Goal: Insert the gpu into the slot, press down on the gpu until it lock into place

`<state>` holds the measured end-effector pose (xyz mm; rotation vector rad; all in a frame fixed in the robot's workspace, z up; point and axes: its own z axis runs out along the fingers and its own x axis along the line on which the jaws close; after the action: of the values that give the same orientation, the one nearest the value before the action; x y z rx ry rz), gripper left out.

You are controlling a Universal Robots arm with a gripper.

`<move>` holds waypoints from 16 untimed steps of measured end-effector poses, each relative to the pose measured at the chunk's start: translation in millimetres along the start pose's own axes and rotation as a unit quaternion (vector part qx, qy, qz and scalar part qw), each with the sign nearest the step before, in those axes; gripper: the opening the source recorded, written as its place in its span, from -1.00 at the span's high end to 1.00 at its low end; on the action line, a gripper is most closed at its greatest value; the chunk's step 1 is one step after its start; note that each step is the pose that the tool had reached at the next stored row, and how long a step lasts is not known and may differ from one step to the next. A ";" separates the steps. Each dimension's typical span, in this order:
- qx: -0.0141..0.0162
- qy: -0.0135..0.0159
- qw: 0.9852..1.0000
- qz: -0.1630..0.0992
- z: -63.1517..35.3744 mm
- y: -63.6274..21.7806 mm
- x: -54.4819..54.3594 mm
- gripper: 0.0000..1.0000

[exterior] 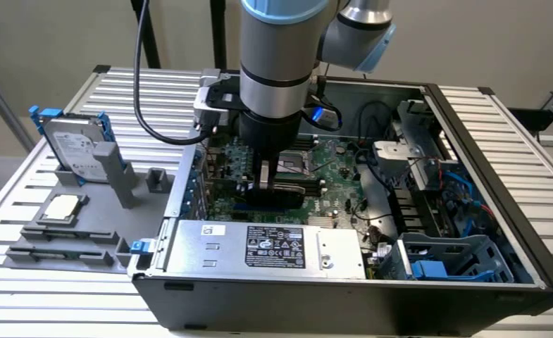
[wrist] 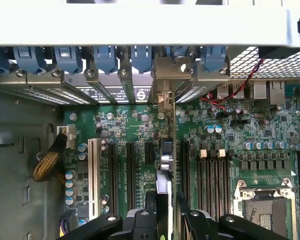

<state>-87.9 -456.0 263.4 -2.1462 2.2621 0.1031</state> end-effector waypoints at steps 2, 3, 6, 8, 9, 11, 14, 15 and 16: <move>0.000 0.000 1.000 0.000 0.2 0.0 0.0 0.47; 0.000 0.000 1.000 0.000 0.3 0.0 0.0 0.47; 0.000 0.000 1.000 0.000 0.5 0.0 -0.5 0.47; 0.000 0.000 1.000 0.000 0.6 0.0 -0.9 0.47; 0.000 0.000 1.000 0.000 0.7 0.0 -1.0 0.47; 0.000 0.000 1.000 0.001 0.8 0.0 -1.0 0.47; 0.000 0.001 1.000 0.002 1.2 -0.2 -1.1 0.47; 0.000 0.001 1.000 0.003 1.4 -0.3 -1.1 0.47; 0.000 0.001 1.000 0.003 1.6 -0.4 -1.0 0.47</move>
<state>-87.5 -454.9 261.9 -2.1403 2.2698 0.1004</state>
